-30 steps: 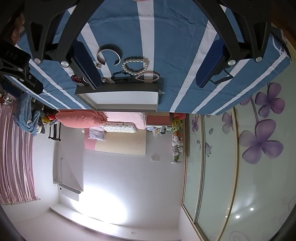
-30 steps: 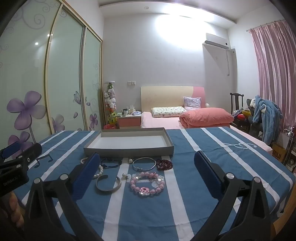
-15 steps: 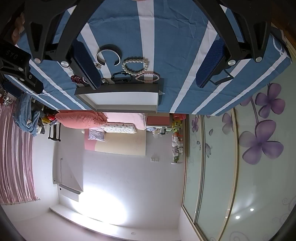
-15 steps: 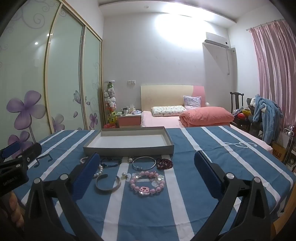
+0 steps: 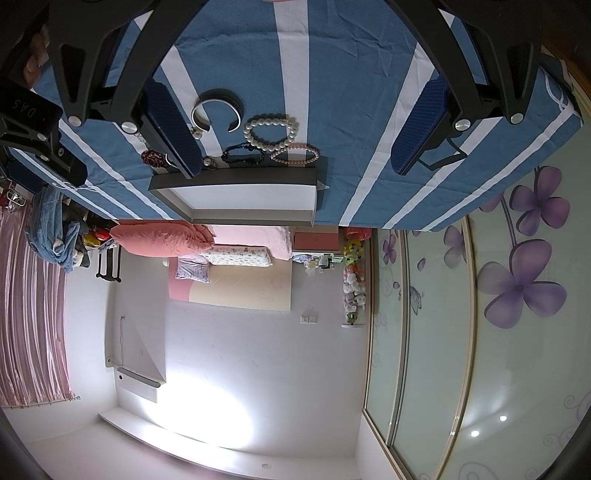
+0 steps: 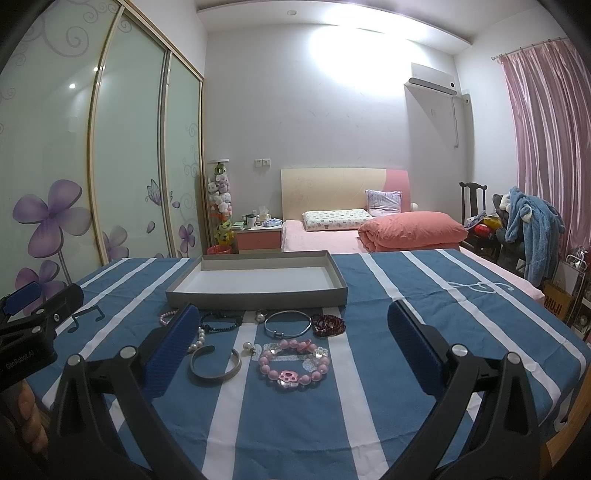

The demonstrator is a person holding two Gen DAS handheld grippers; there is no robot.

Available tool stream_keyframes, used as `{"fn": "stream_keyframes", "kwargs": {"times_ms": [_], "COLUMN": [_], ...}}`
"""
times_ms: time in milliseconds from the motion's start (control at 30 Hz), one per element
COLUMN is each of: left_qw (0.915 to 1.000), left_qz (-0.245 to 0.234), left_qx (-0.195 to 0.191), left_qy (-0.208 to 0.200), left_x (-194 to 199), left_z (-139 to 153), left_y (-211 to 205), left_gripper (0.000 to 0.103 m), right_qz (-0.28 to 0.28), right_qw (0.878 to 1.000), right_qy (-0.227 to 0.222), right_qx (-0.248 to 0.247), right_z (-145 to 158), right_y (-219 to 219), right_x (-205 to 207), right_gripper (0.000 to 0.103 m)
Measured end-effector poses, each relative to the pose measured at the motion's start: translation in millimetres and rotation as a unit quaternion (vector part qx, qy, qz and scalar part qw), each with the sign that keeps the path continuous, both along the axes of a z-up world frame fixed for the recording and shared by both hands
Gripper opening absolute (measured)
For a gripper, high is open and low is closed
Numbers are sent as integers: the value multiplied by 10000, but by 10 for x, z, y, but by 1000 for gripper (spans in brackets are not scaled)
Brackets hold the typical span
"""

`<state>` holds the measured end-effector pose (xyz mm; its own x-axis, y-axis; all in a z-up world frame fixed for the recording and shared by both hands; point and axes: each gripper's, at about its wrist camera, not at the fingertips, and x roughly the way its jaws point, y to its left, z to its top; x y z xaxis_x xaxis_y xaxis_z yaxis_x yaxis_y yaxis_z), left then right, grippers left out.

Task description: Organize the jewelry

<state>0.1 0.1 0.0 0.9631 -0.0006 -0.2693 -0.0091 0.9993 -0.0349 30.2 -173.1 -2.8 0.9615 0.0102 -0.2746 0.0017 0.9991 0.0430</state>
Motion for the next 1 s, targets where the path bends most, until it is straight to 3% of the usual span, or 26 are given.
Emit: {"fn": "stream_keyframes", "kwargs": {"times_ms": [1000], "left_qw": [10000], "left_qz": [0], "left_qx": [-4], "left_qy": [18], "left_x": [3], "left_z": [-1], "left_y": [0], "left_gripper": [101], "right_qz": [-1], "right_qw": [10000], "right_qy": [20], "right_qx": [2], "right_z": [-21], "right_y": [1], "right_x": [15], "right_gripper": [99]}}
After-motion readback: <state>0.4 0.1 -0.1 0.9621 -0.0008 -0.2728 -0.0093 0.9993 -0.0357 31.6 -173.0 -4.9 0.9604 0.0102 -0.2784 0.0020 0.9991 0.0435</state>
